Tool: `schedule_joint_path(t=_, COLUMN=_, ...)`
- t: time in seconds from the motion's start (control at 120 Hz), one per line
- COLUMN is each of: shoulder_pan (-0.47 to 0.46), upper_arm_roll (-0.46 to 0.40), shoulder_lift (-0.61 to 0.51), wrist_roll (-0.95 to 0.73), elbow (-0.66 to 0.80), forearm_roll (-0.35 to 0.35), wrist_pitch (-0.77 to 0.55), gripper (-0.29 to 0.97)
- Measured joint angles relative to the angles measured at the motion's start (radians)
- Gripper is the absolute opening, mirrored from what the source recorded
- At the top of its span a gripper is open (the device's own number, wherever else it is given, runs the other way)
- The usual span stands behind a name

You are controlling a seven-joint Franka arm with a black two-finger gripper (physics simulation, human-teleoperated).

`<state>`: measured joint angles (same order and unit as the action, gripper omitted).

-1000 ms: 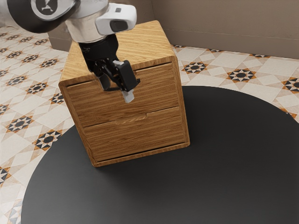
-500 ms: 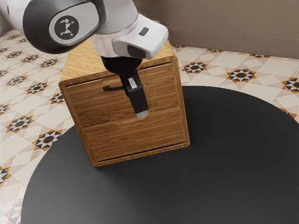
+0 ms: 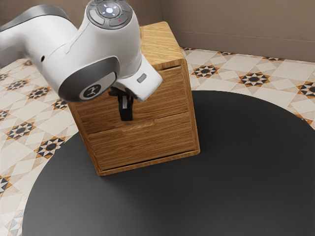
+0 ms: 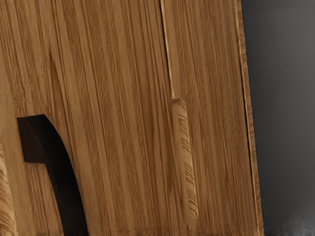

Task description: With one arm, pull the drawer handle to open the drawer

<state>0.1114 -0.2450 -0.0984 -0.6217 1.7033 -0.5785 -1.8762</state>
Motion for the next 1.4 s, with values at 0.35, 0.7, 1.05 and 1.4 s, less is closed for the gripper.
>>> schedule_joint_path(t=0.35, shoulder_pan=-0.089, upper_arm_roll=0.022, shoulder_lift=-0.085, wrist_roll=-0.008, elbow=0.057, forearm_roll=-0.016, wrist_pitch=-0.044, gripper=0.68)
schedule_joint_path(t=0.7, shoulder_pan=-0.06, upper_arm_roll=0.07, shoulder_lift=-0.039, wrist_roll=0.091, elbow=0.046, forearm_roll=0.066, wrist_pitch=-0.05, gripper=0.68)
schedule_joint_path(t=1.05, shoulder_pan=-0.061, upper_arm_roll=0.084, shoulder_lift=-0.009, wrist_roll=0.16, elbow=0.057, forearm_roll=0.033, wrist_pitch=-0.084, gripper=0.68)
schedule_joint_path(t=1.4, shoulder_pan=-0.061, upper_arm_roll=0.079, shoulder_lift=0.002, wrist_roll=0.203, elbow=0.079, forearm_roll=0.024, wrist_pitch=-0.089, gripper=0.67)
